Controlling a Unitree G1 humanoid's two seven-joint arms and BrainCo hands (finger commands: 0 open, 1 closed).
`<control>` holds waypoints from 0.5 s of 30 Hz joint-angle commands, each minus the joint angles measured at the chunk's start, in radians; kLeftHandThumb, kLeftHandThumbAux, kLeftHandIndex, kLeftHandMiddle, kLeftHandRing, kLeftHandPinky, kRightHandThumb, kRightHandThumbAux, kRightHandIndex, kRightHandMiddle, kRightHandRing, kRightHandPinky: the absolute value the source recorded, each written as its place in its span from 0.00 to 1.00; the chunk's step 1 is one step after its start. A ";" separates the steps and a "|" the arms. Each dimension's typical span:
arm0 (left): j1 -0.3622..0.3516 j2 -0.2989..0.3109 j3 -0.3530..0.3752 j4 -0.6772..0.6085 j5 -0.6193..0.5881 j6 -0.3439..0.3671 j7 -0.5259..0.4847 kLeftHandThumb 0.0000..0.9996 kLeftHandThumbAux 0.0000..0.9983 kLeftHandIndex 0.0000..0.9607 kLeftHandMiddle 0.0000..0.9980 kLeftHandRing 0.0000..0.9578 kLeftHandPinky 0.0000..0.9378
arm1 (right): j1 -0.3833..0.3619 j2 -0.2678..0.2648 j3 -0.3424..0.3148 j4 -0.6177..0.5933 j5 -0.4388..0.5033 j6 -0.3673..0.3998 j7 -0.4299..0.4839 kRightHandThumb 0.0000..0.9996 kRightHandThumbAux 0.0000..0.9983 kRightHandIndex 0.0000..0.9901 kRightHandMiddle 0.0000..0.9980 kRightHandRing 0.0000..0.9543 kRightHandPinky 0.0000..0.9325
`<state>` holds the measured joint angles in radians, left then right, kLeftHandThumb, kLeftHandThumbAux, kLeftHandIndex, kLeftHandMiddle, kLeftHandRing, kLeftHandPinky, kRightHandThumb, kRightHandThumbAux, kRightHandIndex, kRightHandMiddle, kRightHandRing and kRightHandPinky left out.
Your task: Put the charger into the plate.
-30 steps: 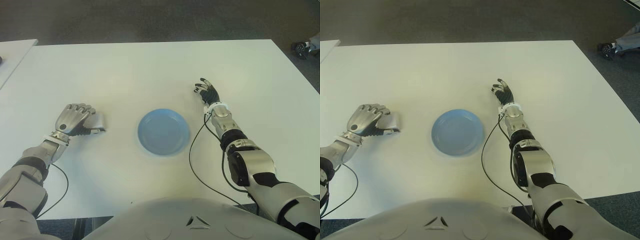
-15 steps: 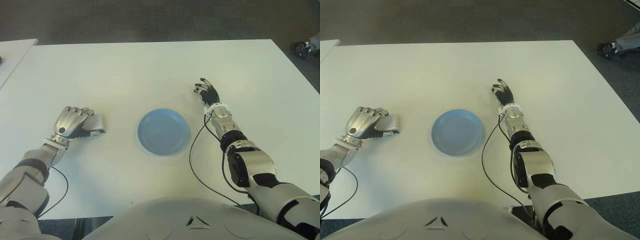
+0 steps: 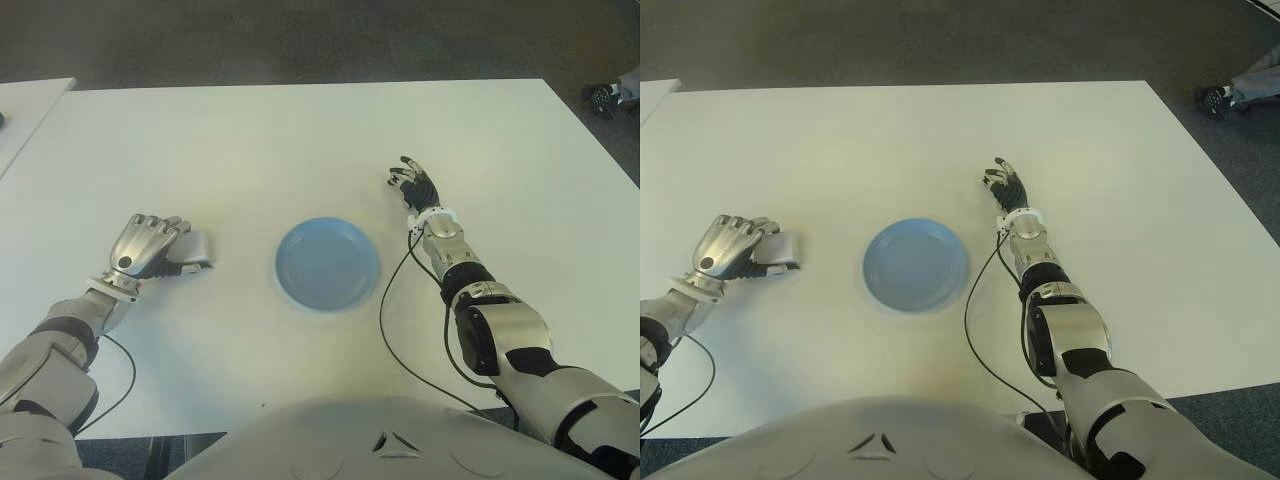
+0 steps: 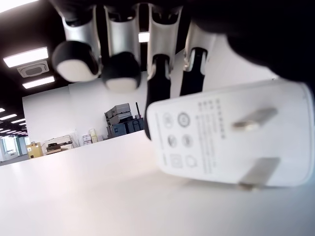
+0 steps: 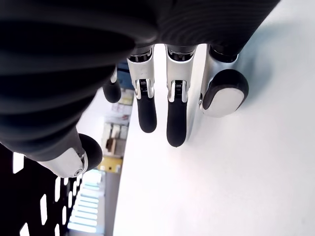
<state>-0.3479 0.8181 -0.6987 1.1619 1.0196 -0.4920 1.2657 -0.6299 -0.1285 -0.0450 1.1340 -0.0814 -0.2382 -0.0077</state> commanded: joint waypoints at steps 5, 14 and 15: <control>-0.021 0.001 -0.037 -0.002 0.032 -0.035 0.023 0.36 0.58 0.87 0.92 0.94 0.96 | 0.158 0.039 0.012 0.122 -0.010 -0.123 0.053 0.07 0.56 0.00 0.24 0.30 0.29; -0.064 0.059 0.013 -0.095 -0.019 -0.103 -0.069 0.36 0.58 0.86 0.92 0.94 0.96 | 0.157 0.040 0.010 0.126 -0.008 -0.124 0.061 0.07 0.57 0.00 0.24 0.29 0.28; -0.067 0.065 0.023 -0.112 -0.025 -0.105 -0.080 0.36 0.59 0.86 0.92 0.94 0.96 | 0.156 0.040 0.010 0.126 -0.008 -0.124 0.061 0.07 0.57 0.00 0.24 0.29 0.28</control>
<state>-0.3786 0.8401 -0.7099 1.1064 1.0177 -0.5728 1.2373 -0.6269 -0.1284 -0.0462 1.1449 -0.0814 -0.2658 -0.0034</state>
